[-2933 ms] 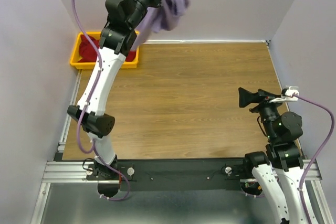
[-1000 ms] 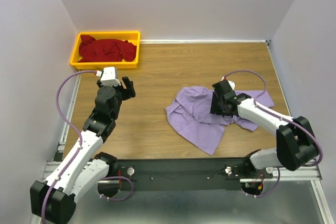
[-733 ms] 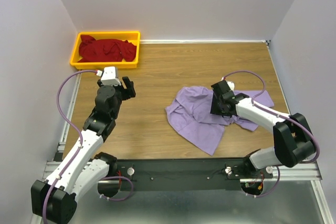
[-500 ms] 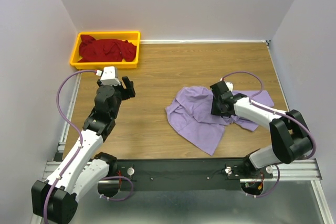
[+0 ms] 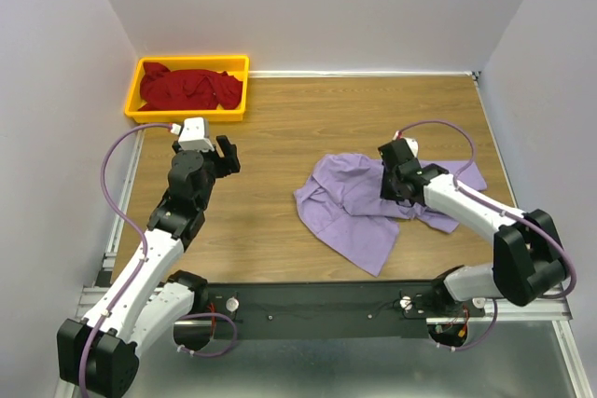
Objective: Fold and stack the t-shirts
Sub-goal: Flatten the tshirt out
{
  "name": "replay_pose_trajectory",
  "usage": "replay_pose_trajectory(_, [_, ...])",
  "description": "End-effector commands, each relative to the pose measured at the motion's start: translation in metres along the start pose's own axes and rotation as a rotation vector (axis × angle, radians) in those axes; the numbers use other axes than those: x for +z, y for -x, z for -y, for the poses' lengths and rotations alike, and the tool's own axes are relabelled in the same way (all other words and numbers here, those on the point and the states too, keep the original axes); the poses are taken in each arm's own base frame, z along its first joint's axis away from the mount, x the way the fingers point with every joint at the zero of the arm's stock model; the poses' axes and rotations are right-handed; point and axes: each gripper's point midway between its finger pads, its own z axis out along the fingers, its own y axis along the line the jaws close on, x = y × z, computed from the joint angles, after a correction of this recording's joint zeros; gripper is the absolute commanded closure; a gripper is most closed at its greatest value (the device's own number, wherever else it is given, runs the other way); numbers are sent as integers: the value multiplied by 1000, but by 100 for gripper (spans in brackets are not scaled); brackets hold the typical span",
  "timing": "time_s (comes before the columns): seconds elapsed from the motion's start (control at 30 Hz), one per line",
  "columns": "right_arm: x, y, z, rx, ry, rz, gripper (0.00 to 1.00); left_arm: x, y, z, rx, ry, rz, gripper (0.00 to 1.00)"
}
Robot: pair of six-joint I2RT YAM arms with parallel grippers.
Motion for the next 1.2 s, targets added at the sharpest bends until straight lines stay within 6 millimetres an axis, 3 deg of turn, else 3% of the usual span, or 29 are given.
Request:
replay_pose_trajectory(0.0, [-31,54,-12,-26,17,117,99,1,13,5,-13,-20,28,21])
replay_pose_trajectory(0.07, [-40,77,-16,-41,14,164,99,2,12,5,-12,-19,25,20])
replay_pose_trajectory(0.1, [-47,103,-24,-63,18,210,99,2,12,4,-13,-17,25,20])
replay_pose_trajectory(0.17, [-52,131,-24,-110,-25,267,99,2,11,3,-11,-15,23,21])
replay_pose_trajectory(0.2, [-44,143,-29,-140,-51,267,99,2,11,3,-12,-15,21,21])
replay_pose_trajectory(0.23, [-57,176,-37,-138,-51,336,99,2,11,3,-10,-15,21,21])
replay_pose_trajectory(0.27, [-58,197,-37,-149,-93,375,99,2,11,4,-12,-17,22,20])
replay_pose_trajectory(0.3, [-42,207,-42,-218,-131,365,99,2,10,3,-11,-16,20,21])
replay_pose_trajectory(0.33, [-58,231,-44,-217,-130,426,99,3,10,4,-11,-17,19,21])
replay_pose_trajectory(0.37, [-58,268,-59,-212,-136,486,99,3,10,3,-12,-18,17,21])
replay_pose_trajectory(0.43, [-59,306,-73,-260,-145,554,99,3,8,4,-12,-22,13,21])
replay_pose_trajectory(0.47, [-59,338,-89,-279,-137,618,99,4,7,5,-12,-27,9,21])
replay_pose_trajectory(0.53, [-60,369,-106,-279,-126,690,99,4,6,5,-12,-28,5,21])
replay_pose_trajectory(0.57, [-27,372,-119,-306,-128,681,99,5,5,7,-12,-34,0,21])
replay_pose_trajectory(0.6, [-29,385,-126,-308,-120,717,98,5,4,6,-10,-36,-2,21])
replay_pose_trajectory(0.63, [-47,405,-131,-301,-108,783,90,5,4,6,-11,-33,-4,21])
replay_pose_trajectory(0.67, [-45,408,-135,-299,-92,797,61,6,2,6,-10,-35,-9,21])
replay_pose_trajectory(0.77, [-35,388,-138,-280,-39,742,43,6,2,6,-9,-31,-11,21])
replay_pose_trajectory(0.8, [-62,386,-136,-250,8,757,43,6,2,6,-9,-31,-11,21])
replay_pose_trajectory(0.83, [-59,371,-135,-262,32,720,43,6,3,6,-9,-31,-11,21])
replay_pose_trajectory(0.87, [-29,333,-130,-301,40,613,43,6,4,7,-11,-34,-9,21])
replay_pose_trajectory(0.9, [-27,310,-133,-291,111,560,44,6,4,6,-14,-34,-8,21])
replay_pose_trajectory(0.93, [-26,270,-130,-317,174,478,46,6,4,7,-14,-36,-8,21])
replay_pose_trajectory(1.0, [-26,225,-124,-281,249,381,51,6,4,6,-14,-34,-8,21])
replay_pose_trajectory(1.03, [-46,209,-123,-267,305,367,56,6,4,6,-18,-37,-9,21])
replay_pose_trajectory(1.07, [-41,183,-120,-264,337,303,58,7,3,6,-17,-35,-11,21])
replay_pose_trajectory(1.1, [-28,133,-121,-258,407,170,59,7,4,5,-18,-32,-9,21])
replay_pose_trajectory(1.17, [-37,86,-127,-251,509,56,62,7,4,3,-20,-26,-10,21])
